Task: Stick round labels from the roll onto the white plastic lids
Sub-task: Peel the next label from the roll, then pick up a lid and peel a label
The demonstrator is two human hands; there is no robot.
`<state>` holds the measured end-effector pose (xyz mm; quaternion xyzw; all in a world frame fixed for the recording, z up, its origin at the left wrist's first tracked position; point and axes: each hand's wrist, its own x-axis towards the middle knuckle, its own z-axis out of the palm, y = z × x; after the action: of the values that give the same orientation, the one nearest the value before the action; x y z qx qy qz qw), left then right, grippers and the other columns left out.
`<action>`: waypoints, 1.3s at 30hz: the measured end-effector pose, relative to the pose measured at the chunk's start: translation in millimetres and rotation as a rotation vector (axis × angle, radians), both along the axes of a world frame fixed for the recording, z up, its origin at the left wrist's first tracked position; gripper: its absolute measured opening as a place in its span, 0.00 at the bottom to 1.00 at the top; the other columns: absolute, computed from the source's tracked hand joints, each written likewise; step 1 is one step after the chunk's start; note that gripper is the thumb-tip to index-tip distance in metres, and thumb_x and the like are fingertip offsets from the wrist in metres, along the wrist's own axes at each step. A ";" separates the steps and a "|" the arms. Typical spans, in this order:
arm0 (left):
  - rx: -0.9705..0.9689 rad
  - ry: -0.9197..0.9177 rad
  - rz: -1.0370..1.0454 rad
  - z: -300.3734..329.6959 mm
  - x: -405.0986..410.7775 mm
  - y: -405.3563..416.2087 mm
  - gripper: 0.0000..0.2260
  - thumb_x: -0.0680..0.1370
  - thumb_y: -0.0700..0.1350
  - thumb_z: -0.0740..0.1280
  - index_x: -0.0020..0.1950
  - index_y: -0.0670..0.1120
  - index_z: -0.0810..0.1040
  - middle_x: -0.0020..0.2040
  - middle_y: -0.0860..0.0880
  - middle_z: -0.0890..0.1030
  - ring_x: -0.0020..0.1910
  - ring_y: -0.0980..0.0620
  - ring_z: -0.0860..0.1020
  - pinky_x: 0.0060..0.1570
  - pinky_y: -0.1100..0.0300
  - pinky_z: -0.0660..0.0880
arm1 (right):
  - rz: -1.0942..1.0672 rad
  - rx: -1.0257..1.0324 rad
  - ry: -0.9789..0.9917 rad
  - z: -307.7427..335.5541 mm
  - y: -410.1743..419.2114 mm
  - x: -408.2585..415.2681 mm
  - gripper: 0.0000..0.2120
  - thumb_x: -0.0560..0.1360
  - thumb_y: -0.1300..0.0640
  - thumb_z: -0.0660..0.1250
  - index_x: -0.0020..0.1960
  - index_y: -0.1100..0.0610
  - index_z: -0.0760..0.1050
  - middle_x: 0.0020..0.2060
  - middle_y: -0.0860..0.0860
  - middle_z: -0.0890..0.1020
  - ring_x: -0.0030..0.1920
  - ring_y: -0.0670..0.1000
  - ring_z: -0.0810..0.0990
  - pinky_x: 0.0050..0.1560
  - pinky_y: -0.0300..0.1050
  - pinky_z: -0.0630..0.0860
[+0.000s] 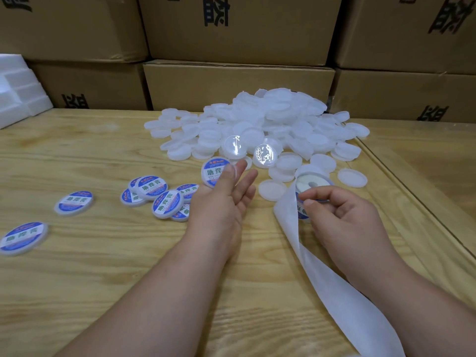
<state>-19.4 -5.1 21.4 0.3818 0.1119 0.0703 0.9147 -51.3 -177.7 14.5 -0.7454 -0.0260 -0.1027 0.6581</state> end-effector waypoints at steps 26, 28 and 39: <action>0.766 -0.170 0.080 -9.5 -5.5 -6.2 0.19 0.81 0.35 0.60 0.62 0.58 0.74 0.53 0.59 0.85 0.55 0.64 0.80 0.50 0.67 0.76 | 0.027 -0.035 -0.018 -1.1 0.7 -3.5 0.12 0.79 0.62 0.68 0.45 0.46 0.84 0.26 0.49 0.68 0.25 0.46 0.65 0.26 0.33 0.66; 1.162 -0.266 -0.003 -14.5 -8.0 -11.4 0.23 0.80 0.36 0.60 0.68 0.59 0.72 0.63 0.61 0.80 0.64 0.63 0.75 0.60 0.66 0.72 | 0.049 -0.055 -0.038 0.0 2.2 -4.8 0.13 0.79 0.62 0.68 0.44 0.45 0.84 0.27 0.50 0.72 0.27 0.46 0.68 0.27 0.34 0.67; 1.848 -0.207 -0.168 -19.6 -11.5 -16.2 0.20 0.78 0.52 0.62 0.71 0.58 0.72 0.63 0.53 0.75 0.64 0.47 0.67 0.66 0.53 0.65 | 0.119 -0.160 -0.060 2.5 5.4 -6.9 0.12 0.78 0.57 0.69 0.48 0.39 0.82 0.33 0.42 0.79 0.30 0.41 0.73 0.31 0.32 0.70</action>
<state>-30.9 -21.3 1.8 0.9567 -0.0985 0.0986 0.2553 -58.2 -172.3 17.0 -0.7893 -0.0983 -0.0833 0.6003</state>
